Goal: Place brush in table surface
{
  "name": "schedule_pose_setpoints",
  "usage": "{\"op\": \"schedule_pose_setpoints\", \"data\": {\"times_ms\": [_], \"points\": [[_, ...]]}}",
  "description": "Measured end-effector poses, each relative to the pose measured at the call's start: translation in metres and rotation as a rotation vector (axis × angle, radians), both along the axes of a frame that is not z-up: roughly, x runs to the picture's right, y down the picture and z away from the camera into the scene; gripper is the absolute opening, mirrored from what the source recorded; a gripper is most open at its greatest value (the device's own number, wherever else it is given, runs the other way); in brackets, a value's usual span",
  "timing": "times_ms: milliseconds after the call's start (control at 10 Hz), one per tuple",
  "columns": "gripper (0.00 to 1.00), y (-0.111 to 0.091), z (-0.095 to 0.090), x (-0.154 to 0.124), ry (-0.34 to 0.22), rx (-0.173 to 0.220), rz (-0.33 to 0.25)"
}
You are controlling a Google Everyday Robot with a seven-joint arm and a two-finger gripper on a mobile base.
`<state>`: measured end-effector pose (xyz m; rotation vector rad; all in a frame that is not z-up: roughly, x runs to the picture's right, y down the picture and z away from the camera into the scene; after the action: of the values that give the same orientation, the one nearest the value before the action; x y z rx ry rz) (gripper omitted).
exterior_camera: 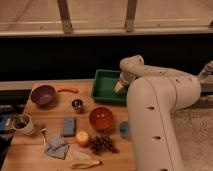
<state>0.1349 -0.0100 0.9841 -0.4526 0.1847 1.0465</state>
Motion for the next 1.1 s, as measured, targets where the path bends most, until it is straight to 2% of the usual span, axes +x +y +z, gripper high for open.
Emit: {"op": "schedule_pose_setpoints", "data": {"times_ms": [500, 600, 800, 900, 1100], "points": [[0.06, -0.006, -0.009, -0.009, -0.021, 0.023, 0.01], [0.01, -0.006, -0.011, -0.009, -0.023, 0.025, 0.015], [0.0, -0.009, -0.02, -0.009, -0.032, 0.033, 0.028], [0.0, -0.013, -0.029, -0.01, -0.042, 0.036, 0.039], [0.0, -0.028, -0.058, -0.013, -0.068, 0.047, 0.033]]}}
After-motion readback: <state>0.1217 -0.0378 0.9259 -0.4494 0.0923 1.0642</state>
